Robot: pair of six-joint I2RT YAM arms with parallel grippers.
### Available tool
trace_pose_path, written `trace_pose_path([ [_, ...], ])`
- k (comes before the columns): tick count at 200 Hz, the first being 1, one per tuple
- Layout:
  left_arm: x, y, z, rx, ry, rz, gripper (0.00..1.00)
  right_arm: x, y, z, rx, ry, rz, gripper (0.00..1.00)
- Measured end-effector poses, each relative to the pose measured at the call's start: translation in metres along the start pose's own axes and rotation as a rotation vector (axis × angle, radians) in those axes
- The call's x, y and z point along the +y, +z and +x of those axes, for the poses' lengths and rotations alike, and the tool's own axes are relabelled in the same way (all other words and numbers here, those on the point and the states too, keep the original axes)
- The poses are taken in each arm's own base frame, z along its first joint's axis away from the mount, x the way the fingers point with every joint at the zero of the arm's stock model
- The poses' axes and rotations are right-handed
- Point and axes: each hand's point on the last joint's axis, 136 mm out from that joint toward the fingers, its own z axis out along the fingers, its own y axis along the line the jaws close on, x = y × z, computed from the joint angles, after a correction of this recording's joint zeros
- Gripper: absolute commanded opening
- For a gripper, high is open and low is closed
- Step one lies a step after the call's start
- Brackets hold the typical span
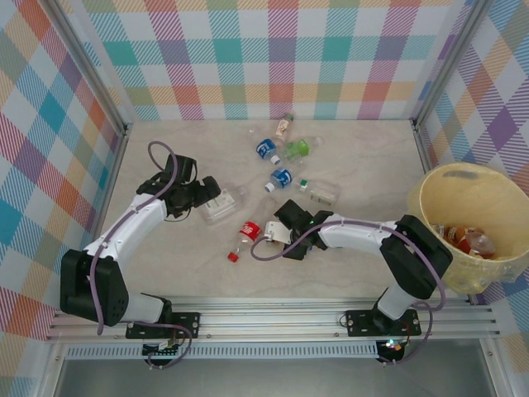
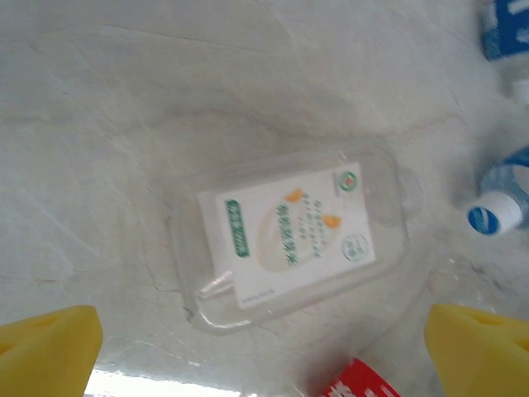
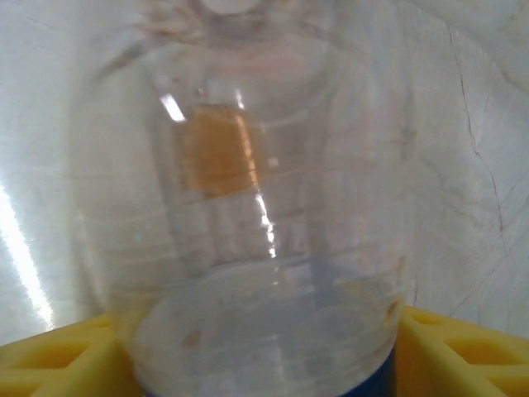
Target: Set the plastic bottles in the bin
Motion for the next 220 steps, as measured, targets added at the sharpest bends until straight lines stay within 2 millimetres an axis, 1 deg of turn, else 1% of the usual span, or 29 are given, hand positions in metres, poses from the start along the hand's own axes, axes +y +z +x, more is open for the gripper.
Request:
trace_pose_path([
  [22, -0.015, -0.01, 0.006, -0.005, 0.038, 0.048, 1.0, -0.009, 0.006, -0.001, 0.022, 0.048, 0.021, 0.67],
  [32, -0.019, -0.013, 0.008, -0.015, 0.047, 0.067, 1.0, -0.015, 0.006, -0.004, 0.023, 0.075, 0.033, 0.66],
  [40, -0.021, -0.016, 0.011, -0.021, 0.051, 0.081, 1.0, -0.019, 0.006, -0.007, 0.019, 0.093, 0.043, 0.64],
  [61, -0.022, -0.017, 0.019, -0.022, 0.05, 0.086, 1.0, -0.029, 0.005, -0.015, 0.003, 0.122, 0.063, 0.54],
  [74, -0.021, -0.016, 0.024, -0.019, 0.045, 0.084, 1.0, -0.034, 0.003, -0.017, -0.002, 0.137, 0.074, 0.49],
  [91, -0.02, -0.015, 0.026, -0.021, 0.033, 0.091, 1.0, -0.04, 0.001, -0.015, -0.005, 0.16, 0.083, 0.44],
  [105, -0.023, -0.015, 0.027, -0.019, 0.031, 0.106, 1.0, -0.047, -0.005, -0.015, -0.021, 0.187, 0.095, 0.42],
  [124, -0.035, -0.017, 0.027, -0.027, 0.046, 0.148, 1.0, -0.064, -0.025, -0.02, -0.079, 0.233, 0.143, 0.4],
  [151, -0.052, -0.018, 0.036, -0.021, 0.088, 0.192, 1.0, -0.092, -0.054, -0.028, -0.173, 0.307, 0.233, 0.4],
  [171, -0.062, -0.017, 0.043, -0.013, 0.119, 0.209, 1.0, -0.109, -0.071, -0.026, -0.217, 0.39, 0.289, 0.4],
  [185, -0.067, -0.014, 0.048, -0.008, 0.141, 0.211, 1.0, -0.12, -0.087, -0.025, -0.263, 0.455, 0.325, 0.41],
  [199, -0.071, -0.012, 0.054, -0.003, 0.172, 0.208, 1.0, -0.133, -0.11, -0.024, -0.333, 0.52, 0.368, 0.41],
  [220, -0.081, -0.008, 0.067, 0.015, 0.233, 0.205, 1.0, -0.156, -0.157, -0.02, -0.472, 0.623, 0.435, 0.41],
])
